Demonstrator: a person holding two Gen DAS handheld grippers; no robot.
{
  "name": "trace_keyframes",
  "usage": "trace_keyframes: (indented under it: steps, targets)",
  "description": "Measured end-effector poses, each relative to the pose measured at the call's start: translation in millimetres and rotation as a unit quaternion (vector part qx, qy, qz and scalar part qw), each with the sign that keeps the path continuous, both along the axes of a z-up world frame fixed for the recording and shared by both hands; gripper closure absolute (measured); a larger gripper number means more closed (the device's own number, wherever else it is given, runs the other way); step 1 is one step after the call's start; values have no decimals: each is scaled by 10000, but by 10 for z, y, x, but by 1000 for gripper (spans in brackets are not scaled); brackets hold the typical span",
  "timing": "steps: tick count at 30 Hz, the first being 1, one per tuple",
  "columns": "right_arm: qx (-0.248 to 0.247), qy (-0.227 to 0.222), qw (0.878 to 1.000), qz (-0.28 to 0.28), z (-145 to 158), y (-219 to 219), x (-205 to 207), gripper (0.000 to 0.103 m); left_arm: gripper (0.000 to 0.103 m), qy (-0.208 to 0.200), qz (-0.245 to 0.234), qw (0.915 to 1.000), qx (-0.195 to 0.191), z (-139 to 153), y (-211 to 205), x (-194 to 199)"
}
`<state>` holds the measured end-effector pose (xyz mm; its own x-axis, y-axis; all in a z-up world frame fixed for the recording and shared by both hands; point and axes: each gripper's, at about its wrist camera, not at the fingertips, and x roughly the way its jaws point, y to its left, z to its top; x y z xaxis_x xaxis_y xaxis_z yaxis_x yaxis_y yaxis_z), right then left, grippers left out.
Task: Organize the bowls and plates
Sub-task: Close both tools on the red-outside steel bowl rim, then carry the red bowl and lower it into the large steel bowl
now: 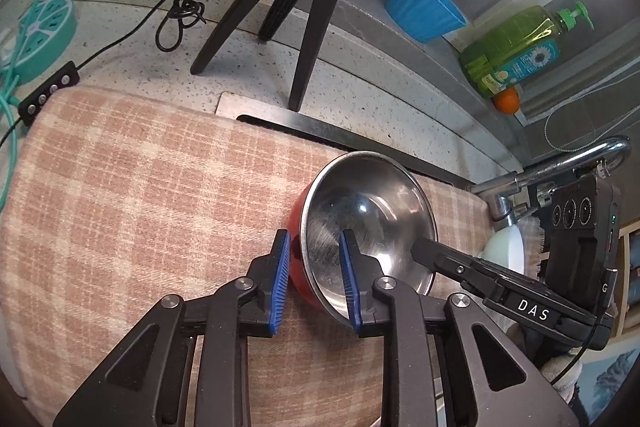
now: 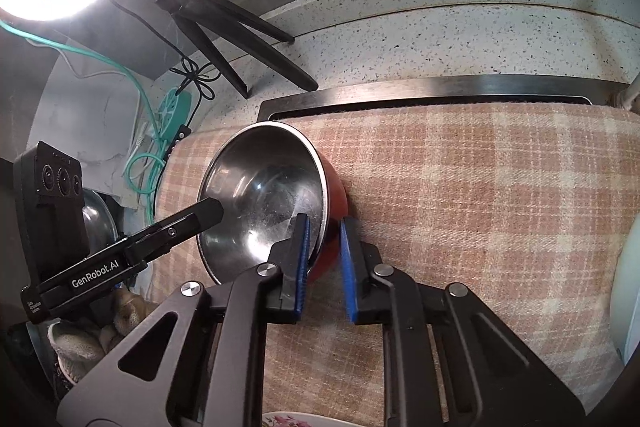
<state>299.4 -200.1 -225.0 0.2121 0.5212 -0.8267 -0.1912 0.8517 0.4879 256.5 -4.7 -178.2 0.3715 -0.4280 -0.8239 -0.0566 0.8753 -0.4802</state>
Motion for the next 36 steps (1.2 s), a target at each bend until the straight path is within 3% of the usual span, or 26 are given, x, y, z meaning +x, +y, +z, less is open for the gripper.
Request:
trace_keyframes:
  steps: [16, 36]
  targets:
    - [85, -140, 9998, 112, 283, 55, -267, 88, 81, -256, 1, 9997, -12, 244, 119, -258]
    - [234, -440, 9958, 763, 764, 509, -1210, 88, 81, -737, 398, 9965, -50, 660, 618, -1282]
